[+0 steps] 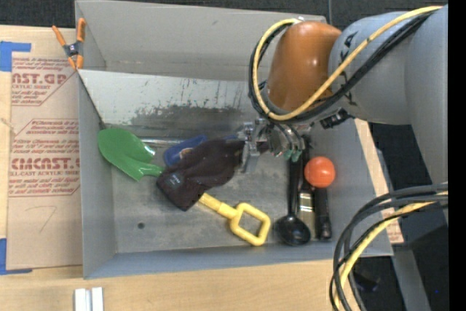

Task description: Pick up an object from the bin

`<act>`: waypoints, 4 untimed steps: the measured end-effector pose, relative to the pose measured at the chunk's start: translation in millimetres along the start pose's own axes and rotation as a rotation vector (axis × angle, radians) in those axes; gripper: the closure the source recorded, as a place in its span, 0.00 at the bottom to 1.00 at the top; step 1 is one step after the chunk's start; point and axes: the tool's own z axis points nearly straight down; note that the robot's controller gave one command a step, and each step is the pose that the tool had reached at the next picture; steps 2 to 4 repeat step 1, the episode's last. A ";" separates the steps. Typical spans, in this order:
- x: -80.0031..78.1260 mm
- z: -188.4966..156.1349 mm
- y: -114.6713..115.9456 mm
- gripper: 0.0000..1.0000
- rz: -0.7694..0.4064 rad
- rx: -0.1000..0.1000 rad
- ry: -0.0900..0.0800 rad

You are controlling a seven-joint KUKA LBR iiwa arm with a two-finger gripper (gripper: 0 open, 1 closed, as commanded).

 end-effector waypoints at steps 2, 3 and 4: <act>32.2 -90.7 11.4 1.00 0.001 -0.001 0.019; 32.2 -90.7 11.4 1.00 0.001 -0.001 0.019; 32.2 -90.7 11.4 1.00 0.001 -0.001 0.019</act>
Offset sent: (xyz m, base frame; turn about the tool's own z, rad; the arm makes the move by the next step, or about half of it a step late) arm -0.0006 -0.0102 0.2655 -0.0169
